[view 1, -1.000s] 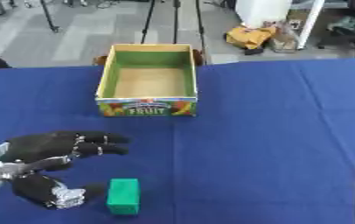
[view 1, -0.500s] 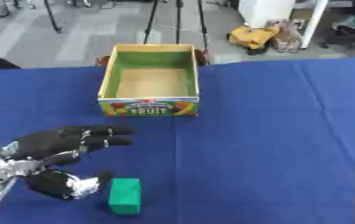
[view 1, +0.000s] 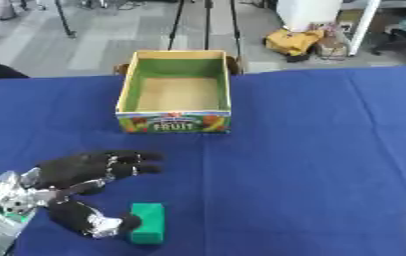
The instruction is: Pick up objects on the table and place them in the box.
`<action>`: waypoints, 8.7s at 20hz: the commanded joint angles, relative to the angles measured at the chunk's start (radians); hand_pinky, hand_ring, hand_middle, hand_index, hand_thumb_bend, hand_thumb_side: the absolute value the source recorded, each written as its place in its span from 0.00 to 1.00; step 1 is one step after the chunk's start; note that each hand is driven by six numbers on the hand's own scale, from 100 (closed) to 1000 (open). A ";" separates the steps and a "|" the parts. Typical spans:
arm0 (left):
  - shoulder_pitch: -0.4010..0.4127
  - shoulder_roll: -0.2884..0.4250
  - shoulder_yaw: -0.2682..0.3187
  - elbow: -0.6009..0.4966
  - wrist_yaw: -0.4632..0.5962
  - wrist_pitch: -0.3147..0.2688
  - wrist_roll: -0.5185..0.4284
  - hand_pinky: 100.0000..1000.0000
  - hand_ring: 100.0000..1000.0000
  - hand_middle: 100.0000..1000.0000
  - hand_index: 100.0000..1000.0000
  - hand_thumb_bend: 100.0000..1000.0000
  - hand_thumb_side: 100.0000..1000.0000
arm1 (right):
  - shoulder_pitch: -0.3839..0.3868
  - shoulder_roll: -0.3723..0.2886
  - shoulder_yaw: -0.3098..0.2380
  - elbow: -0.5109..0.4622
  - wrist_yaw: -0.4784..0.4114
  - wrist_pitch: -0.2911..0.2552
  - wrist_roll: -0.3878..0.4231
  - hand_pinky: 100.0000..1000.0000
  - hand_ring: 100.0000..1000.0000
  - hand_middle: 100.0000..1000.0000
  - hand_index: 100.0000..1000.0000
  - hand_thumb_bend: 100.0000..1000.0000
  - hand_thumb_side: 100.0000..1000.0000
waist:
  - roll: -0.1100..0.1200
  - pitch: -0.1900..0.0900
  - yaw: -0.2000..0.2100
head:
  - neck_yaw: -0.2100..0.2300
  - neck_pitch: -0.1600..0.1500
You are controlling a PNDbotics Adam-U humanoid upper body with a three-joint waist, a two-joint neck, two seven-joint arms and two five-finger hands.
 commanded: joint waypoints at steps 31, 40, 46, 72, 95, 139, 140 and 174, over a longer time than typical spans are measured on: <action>0.014 -0.101 -0.009 0.155 -0.456 -0.385 -0.148 0.85 0.95 0.93 1.00 0.41 1.00 | -0.009 -0.029 -0.009 -0.020 -0.001 0.004 -0.007 0.74 0.82 0.54 0.81 0.00 0.83 | 0.005 -0.016 0.009 | 0.027 -0.002; 0.012 -0.106 -0.022 0.188 -0.513 -0.385 -0.082 0.83 0.87 0.79 0.97 0.29 1.00 | -0.009 -0.028 -0.011 -0.020 -0.002 0.003 -0.004 0.74 0.82 0.53 0.81 0.00 0.83 | 0.000 -0.012 0.008 | 0.031 0.001; 0.015 -0.105 -0.021 0.185 -0.499 -0.385 -0.078 0.82 0.85 0.76 0.93 0.21 1.00 | -0.009 -0.029 -0.013 -0.020 -0.003 0.003 -0.004 0.74 0.82 0.53 0.81 0.00 0.83 | -0.001 -0.012 0.008 | 0.032 0.000; 0.016 -0.095 0.012 0.121 -0.345 -0.351 -0.136 0.74 0.78 0.66 0.69 0.00 0.83 | -0.008 -0.033 -0.018 -0.020 -0.005 0.004 -0.010 0.74 0.82 0.53 0.81 0.00 0.83 | -0.003 -0.008 0.014 | 0.034 -0.005; -0.016 -0.051 0.035 0.067 -0.265 -0.333 -0.108 0.73 0.76 0.63 0.60 0.00 0.73 | -0.010 -0.028 -0.017 -0.020 -0.005 0.001 -0.013 0.74 0.82 0.53 0.81 0.00 0.82 | -0.004 -0.008 0.006 | 0.044 -0.021; -0.179 0.366 0.270 -0.086 0.405 -0.033 -0.074 0.70 0.73 0.57 0.50 0.00 0.60 | -0.059 -0.025 -0.008 -0.020 -0.021 -0.008 0.003 0.74 0.82 0.52 0.81 0.00 0.80 | 0.007 0.057 -0.060 | 0.083 -0.094; -0.185 0.369 0.271 -0.077 0.410 -0.031 -0.073 0.70 0.72 0.57 0.50 0.00 0.60 | -0.060 -0.025 -0.007 -0.020 -0.022 -0.008 0.005 0.74 0.82 0.51 0.81 0.00 0.80 | 0.008 0.059 -0.062 | 0.086 -0.098; -0.314 0.453 0.277 0.227 0.569 -0.111 0.062 0.63 0.67 0.50 0.44 0.00 0.66 | -0.129 -0.020 -0.003 -0.020 -0.064 -0.030 0.075 0.74 0.82 0.49 0.81 0.00 0.79 | 0.043 0.172 -0.210 | 0.292 -0.207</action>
